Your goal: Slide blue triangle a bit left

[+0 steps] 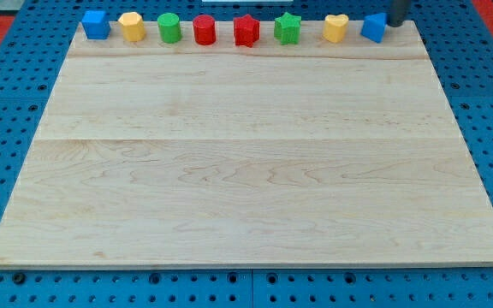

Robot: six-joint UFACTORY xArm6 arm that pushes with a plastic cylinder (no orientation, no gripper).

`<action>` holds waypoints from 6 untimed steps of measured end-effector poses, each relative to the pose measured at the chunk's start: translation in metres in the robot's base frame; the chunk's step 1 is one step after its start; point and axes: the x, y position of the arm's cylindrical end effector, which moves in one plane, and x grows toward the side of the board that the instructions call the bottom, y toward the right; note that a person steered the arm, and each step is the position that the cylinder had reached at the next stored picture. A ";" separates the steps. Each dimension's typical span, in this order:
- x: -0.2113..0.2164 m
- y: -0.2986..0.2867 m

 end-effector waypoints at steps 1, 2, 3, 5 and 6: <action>0.003 -0.017; 0.018 -0.027; 0.023 -0.060; 0.015 -0.047; 0.020 -0.049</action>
